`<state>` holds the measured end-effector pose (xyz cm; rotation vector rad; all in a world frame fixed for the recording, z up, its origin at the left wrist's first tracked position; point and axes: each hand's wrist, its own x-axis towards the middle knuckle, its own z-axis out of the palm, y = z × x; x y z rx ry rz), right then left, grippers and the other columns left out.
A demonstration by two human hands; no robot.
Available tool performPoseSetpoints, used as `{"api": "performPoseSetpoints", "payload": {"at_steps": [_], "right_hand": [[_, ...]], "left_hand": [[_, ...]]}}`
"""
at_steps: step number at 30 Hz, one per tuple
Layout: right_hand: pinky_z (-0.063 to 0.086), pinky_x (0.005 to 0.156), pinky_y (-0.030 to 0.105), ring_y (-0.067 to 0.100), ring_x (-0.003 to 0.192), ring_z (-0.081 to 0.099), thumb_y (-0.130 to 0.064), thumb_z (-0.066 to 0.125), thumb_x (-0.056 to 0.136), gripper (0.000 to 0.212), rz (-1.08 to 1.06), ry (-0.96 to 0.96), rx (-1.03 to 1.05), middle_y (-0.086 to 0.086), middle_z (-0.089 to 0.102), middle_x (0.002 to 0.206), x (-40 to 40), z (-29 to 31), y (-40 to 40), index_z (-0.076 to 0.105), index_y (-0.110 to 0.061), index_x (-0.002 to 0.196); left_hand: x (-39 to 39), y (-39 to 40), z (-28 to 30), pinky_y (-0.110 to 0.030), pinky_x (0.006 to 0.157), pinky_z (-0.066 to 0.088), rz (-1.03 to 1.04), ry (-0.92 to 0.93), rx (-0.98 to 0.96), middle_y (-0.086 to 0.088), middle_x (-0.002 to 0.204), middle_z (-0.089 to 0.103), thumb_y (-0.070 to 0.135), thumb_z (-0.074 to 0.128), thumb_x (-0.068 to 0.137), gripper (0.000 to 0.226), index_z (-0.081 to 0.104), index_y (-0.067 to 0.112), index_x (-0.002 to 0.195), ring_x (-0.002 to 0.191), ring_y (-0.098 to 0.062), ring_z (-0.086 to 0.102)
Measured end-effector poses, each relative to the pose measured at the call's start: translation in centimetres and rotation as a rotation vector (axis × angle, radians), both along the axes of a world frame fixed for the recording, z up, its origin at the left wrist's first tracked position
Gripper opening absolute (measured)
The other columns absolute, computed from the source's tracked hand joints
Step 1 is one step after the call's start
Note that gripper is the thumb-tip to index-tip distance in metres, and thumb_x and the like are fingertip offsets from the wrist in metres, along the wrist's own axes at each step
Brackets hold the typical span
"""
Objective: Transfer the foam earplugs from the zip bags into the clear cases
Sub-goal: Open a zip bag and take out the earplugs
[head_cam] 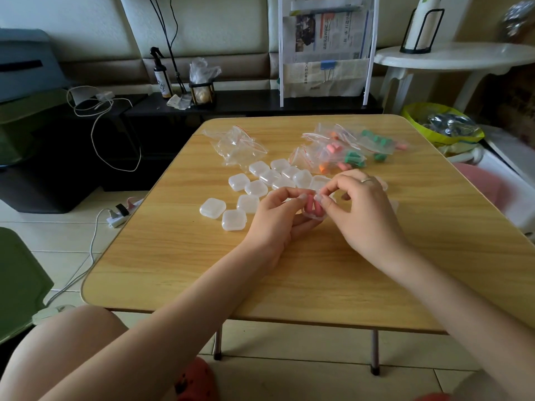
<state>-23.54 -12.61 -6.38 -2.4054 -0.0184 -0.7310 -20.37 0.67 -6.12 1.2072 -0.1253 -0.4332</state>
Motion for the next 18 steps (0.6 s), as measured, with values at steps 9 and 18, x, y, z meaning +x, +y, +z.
{"api": "performPoseSetpoints", "payload": {"at_steps": [9, 18], "right_hand": [[0.015, 0.072, 0.019, 0.026, 0.118, 0.036, -0.021, 0.059, 0.092, 0.009, -0.069, 0.117, -0.217, 0.004, 0.048, 0.124, -0.2, -0.11, 0.27, 0.063, -0.014, 0.094], [0.022, 0.078, 0.002, 0.008, 0.106, 0.032, -0.017, 0.06, 0.091, 0.015, 0.019, 0.022, -0.025, -0.006, 0.044, 0.108, -0.12, 0.39, -0.06, 0.067, -0.019, 0.104]], "left_hand": [[-0.05, -0.02, -0.14, -0.024, 0.068, 0.058, 0.008, -0.018, 0.024, -0.01, 0.081, 0.066, 0.002, 0.05, 0.096, 0.011, 0.059, 0.003, 0.09, 0.067, -0.014, 0.068], [0.03, 0.16, -0.33, -0.023, 0.07, 0.057, 0.028, -0.034, 0.026, -0.01, 0.08, 0.068, 0.004, 0.056, 0.093, 0.004, 0.055, 0.005, 0.096, 0.073, -0.015, 0.066]]}}
